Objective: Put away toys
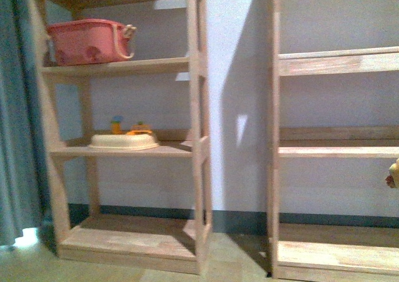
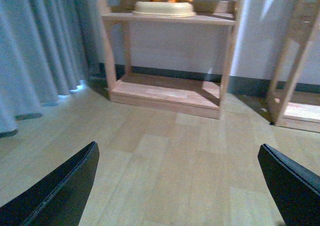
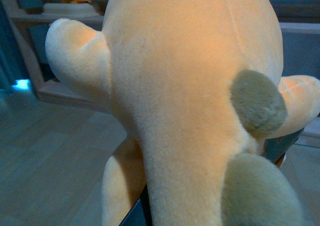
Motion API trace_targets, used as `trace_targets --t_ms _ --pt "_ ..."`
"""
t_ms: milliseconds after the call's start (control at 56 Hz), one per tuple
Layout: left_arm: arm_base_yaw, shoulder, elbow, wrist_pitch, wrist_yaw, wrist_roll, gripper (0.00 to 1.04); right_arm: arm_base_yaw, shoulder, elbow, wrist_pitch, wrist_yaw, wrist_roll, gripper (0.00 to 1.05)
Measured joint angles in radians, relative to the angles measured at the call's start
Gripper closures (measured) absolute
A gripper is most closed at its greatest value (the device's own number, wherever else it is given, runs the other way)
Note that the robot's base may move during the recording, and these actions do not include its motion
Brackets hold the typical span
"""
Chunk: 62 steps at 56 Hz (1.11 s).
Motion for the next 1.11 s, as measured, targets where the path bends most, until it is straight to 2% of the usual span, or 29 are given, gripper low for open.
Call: trace_targets --t_ms 1107 --pt "0.0 0.0 0.0 0.0 0.005 0.0 0.06 -0.003 0.0 0.0 0.0 0.011 0.0 0.98"
